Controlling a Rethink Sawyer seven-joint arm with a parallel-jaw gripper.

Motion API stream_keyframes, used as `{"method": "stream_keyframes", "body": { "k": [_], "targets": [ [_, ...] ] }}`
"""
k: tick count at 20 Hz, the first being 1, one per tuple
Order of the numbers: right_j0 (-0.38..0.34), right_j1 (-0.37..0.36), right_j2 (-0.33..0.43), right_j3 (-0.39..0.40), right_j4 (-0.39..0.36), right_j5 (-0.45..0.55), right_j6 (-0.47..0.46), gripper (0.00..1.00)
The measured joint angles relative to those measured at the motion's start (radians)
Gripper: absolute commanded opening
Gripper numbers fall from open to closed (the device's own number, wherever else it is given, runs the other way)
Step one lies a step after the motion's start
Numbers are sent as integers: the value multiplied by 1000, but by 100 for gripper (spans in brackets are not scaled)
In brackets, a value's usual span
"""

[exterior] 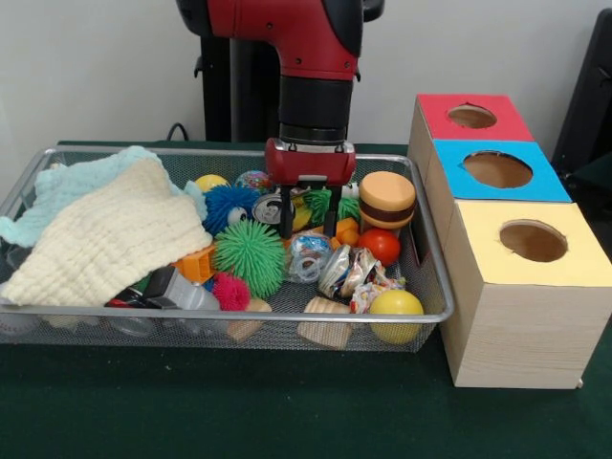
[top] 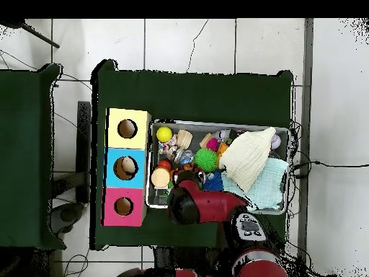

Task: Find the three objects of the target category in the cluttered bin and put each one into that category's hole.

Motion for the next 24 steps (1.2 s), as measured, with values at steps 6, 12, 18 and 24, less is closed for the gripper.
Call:
{"method": "stream_keyframes", "body": {
  "k": [6, 12, 18, 24],
  "targets": [
    [6, -1, 0, 0, 13, 0, 0, 100],
    [6, -7, 0, 0, 15, 0, 0, 100],
    [6, -18, 0, 0, 15, 0, 0, 100],
    [6, -32, 0, 0, 15, 0, 0, 100]
  ]
}}
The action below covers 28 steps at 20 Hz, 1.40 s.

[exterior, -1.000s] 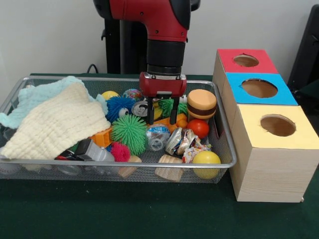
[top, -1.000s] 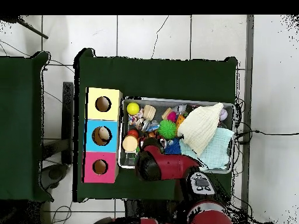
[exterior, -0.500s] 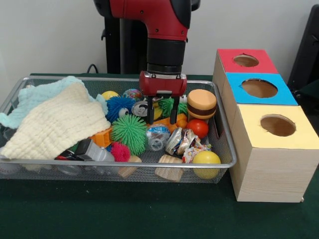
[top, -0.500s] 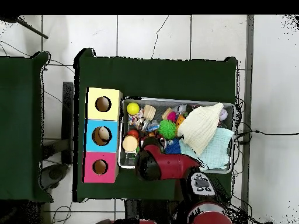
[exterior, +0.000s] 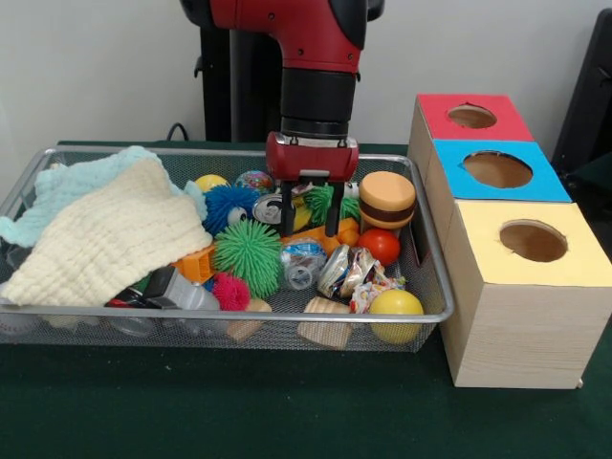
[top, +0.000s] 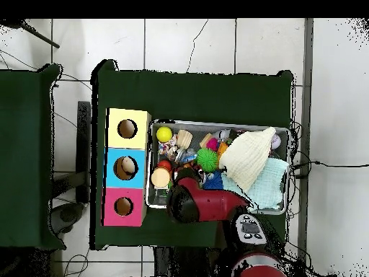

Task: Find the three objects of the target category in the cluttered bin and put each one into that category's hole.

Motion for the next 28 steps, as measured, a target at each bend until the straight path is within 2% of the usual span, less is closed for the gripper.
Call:
{"method": "stream_keyframes", "body": {
  "k": [6, 10, 17, 22, 28],
  "targets": [
    [-6, -31, 1, 0, 16, 0, 0, 100],
    [-22, -57, 4, 0, 52, 11, 0, 100],
    [-98, -106, 8, 5, 158, 40, 0, 100],
    [-147, -111, 8, 15, 221, 40, 3, 100],
    [-135, -96, 6, 29, 290, 36, 29, 100]
  ]
}}
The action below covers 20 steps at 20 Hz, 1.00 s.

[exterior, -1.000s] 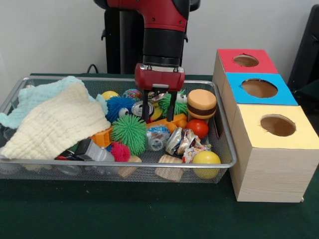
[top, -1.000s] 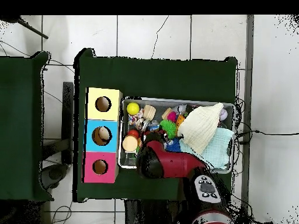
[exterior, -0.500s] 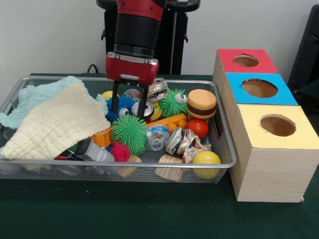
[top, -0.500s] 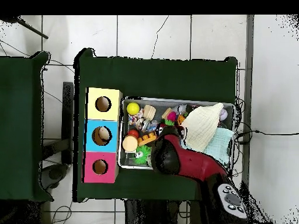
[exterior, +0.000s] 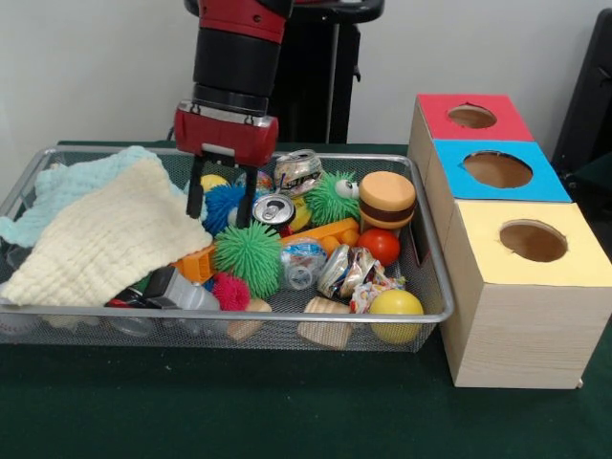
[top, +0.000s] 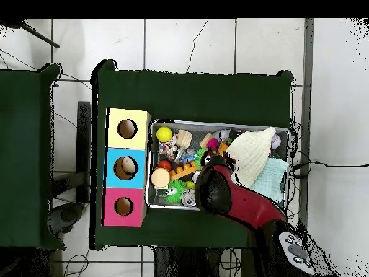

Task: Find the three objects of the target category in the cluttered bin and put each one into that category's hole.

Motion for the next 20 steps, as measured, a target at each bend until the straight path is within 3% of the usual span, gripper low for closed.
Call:
{"method": "stream_keyframes", "body": {
  "k": [11, 20],
  "targets": [
    [97, 33, 0, 81, 114, -58, 148, 100],
    [116, 42, 2, 124, 137, -61, 221, 100]
  ]
}}
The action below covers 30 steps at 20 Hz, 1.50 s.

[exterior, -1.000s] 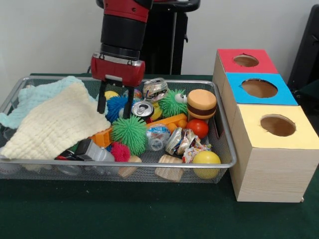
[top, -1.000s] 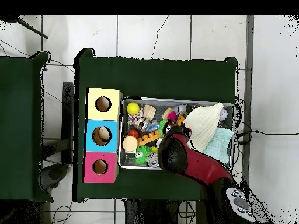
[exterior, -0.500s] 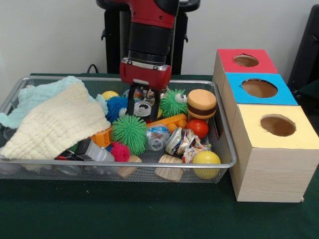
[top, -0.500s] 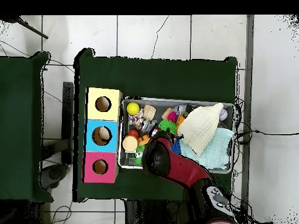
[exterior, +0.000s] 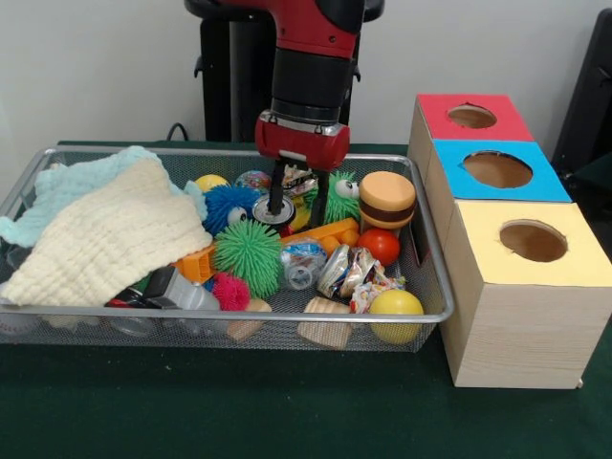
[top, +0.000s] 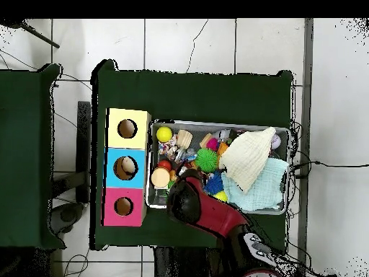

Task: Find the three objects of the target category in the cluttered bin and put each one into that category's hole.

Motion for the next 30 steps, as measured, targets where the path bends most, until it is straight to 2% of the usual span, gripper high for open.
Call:
{"method": "stream_keyframes", "body": {
  "k": [8, 15, 24, 30],
  "targets": [
    [-55, -1, 26, 3, 2, 0, 7, 100],
    [-61, -1, 31, 3, 21, 0, 7, 100],
    [-62, -1, 43, 10, 96, 0, 14, 100],
    [-64, 0, 70, 39, 148, 0, 62, 100]
  ]
}}
